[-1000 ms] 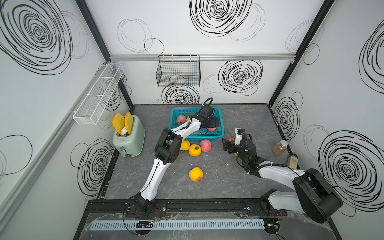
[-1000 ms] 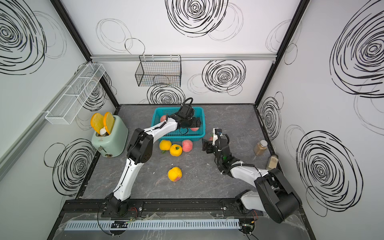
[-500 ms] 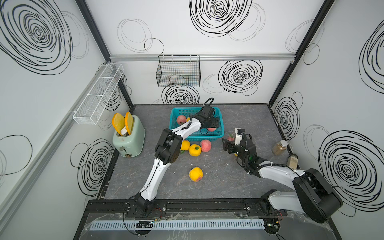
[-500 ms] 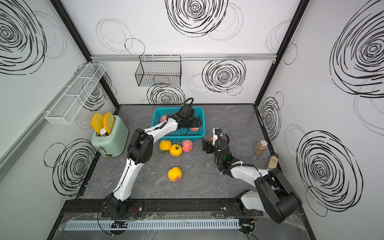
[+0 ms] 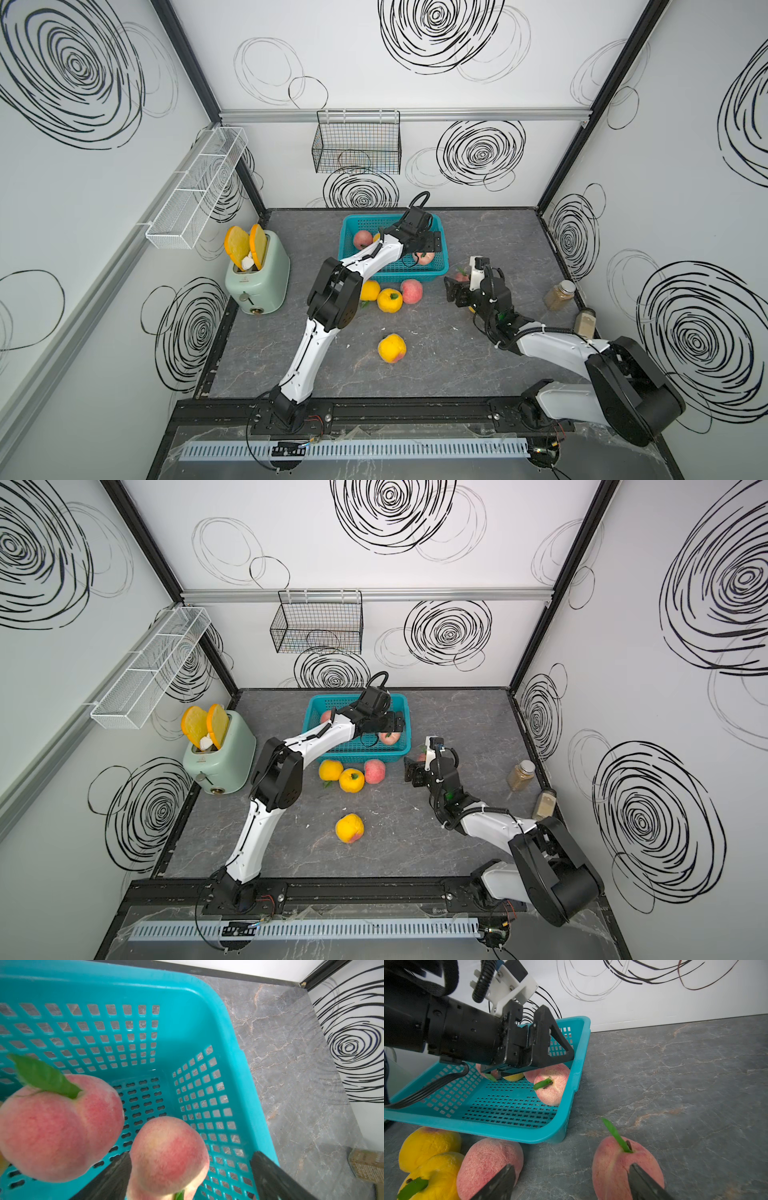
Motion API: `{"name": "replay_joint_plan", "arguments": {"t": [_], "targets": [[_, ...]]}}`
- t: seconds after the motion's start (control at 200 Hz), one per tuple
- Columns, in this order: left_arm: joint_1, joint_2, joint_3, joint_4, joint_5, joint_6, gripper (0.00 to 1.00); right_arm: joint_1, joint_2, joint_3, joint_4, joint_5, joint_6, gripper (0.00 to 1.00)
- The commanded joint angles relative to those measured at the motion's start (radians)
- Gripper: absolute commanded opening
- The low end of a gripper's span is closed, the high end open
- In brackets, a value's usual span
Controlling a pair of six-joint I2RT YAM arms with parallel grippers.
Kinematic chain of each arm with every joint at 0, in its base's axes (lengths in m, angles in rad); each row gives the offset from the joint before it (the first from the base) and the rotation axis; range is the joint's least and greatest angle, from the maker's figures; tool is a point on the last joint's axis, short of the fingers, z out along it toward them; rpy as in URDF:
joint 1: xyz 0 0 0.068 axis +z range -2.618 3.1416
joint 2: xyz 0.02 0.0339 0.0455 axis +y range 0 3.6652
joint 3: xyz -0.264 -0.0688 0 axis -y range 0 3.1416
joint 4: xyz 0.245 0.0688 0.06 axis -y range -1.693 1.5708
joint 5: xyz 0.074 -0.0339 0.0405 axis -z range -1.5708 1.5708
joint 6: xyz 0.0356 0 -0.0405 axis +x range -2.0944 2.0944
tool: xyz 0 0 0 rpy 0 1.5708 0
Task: Put the peaches into the basket
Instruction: Place the peach in the basket.
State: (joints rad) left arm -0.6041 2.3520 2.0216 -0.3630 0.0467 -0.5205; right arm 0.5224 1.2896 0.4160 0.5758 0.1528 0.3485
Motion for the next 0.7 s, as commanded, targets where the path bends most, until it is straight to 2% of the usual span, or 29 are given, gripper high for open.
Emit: {"name": "replay_joint_plan", "arguments": {"t": [0.0,0.25,0.695], "targets": [[-0.008,-0.048,0.019,0.034,-0.010,0.013,0.94,0.008,-0.015,-0.001,0.004,-0.004,0.009,0.89],[-0.018,-0.068,0.004,0.036,-0.024,0.033,0.94,0.007,-0.010,0.000,0.006,-0.006,0.009,0.89],[-0.026,-0.172,-0.110,0.080,-0.043,0.063,0.94,0.009,-0.007,0.001,0.005,-0.008,0.009,0.89]]}}
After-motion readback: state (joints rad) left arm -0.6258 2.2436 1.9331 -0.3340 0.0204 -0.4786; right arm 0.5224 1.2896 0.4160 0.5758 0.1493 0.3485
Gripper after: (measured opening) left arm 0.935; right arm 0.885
